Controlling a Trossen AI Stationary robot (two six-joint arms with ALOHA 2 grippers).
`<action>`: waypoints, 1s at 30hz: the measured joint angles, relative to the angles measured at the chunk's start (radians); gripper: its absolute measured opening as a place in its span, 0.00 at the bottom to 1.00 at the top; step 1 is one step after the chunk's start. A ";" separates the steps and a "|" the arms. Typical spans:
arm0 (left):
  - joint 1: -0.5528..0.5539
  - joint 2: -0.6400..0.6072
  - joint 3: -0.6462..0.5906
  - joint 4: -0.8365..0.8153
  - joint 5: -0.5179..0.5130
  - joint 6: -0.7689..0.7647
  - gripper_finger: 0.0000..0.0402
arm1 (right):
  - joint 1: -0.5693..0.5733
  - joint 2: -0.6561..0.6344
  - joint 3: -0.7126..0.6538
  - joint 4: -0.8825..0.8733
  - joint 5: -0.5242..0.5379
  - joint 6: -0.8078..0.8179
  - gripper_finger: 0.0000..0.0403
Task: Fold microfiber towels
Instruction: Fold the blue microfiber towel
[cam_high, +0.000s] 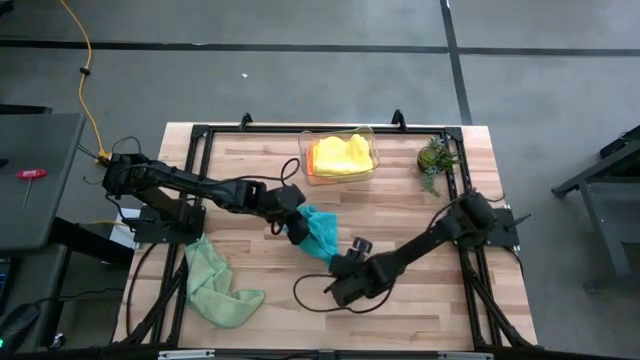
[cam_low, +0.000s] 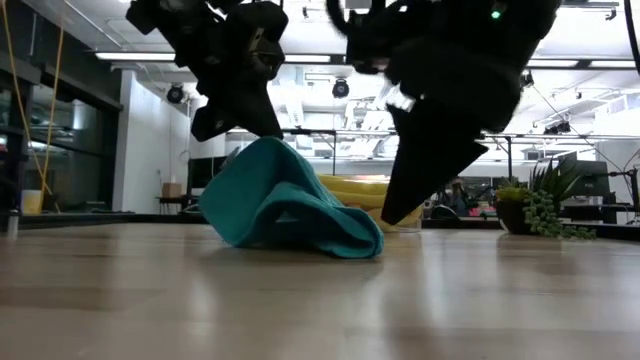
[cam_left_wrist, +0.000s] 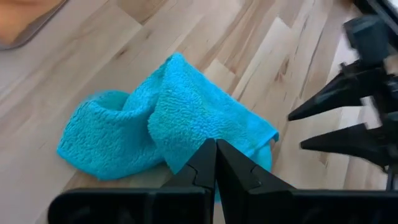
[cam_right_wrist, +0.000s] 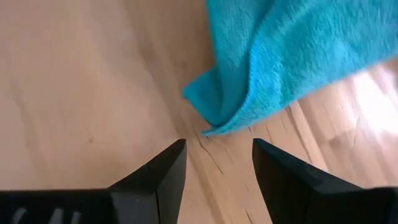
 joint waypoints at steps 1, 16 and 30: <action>0.000 0.000 0.000 0.007 0.000 0.003 0.00 | 0.000 0.004 0.000 -0.003 -0.001 0.031 0.44; 0.000 0.000 0.000 0.032 0.000 0.027 0.00 | -0.008 0.058 0.000 0.013 0.003 0.435 0.44; 0.000 0.000 0.000 0.032 0.003 0.053 0.00 | -0.055 0.058 0.000 0.013 0.004 0.541 0.43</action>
